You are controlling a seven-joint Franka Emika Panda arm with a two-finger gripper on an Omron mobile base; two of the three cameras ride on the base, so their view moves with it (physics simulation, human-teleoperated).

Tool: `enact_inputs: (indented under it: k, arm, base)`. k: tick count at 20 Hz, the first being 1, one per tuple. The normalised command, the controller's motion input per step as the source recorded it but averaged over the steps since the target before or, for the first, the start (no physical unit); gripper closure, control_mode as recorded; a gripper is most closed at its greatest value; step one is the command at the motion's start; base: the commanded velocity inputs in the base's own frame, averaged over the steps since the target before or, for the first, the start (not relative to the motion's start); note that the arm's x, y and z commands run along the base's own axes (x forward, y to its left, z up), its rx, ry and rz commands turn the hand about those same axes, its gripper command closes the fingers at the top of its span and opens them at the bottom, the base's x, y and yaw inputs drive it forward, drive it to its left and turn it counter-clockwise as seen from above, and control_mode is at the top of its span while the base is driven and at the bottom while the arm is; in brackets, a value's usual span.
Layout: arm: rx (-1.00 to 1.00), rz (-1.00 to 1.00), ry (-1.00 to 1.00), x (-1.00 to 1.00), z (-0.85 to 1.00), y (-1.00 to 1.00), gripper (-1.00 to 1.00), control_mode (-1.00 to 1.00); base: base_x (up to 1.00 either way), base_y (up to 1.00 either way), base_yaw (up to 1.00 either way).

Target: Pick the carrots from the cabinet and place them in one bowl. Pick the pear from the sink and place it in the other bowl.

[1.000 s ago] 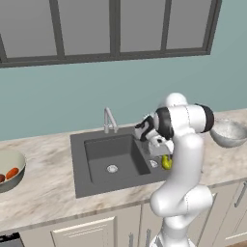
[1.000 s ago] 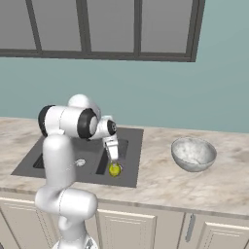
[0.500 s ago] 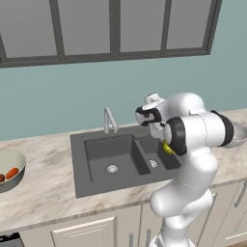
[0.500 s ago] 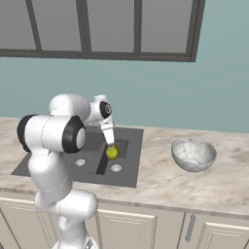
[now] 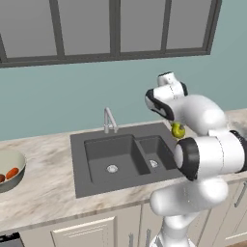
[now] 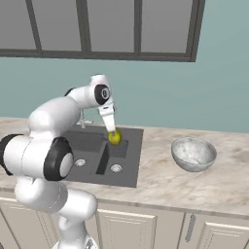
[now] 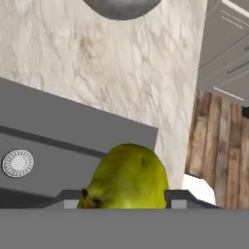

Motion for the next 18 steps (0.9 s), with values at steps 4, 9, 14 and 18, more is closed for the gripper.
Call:
enact_inputs:
  k: [4,9,14,18]
  arm:
    - [0.06,-0.06,-0.23,-0.08,0.91,-0.34,1.0,-1.0]
    - [0.08,-0.02,-0.24,-0.14,0.79,-0.46,1.0,-1.0]
    - [0.21,0.02,-0.12,-0.11,0.16,-0.85,1.0,-1.0]
    - [0.06,0.04,0.0,0.02,0.0,-0.95,1.0,-1.0]
  base:
    - [0.0,0.0,0.0]
    - [0.0,0.0,0.0]
    - [0.0,0.0,0.0]
    - [0.0,0.0,0.0]
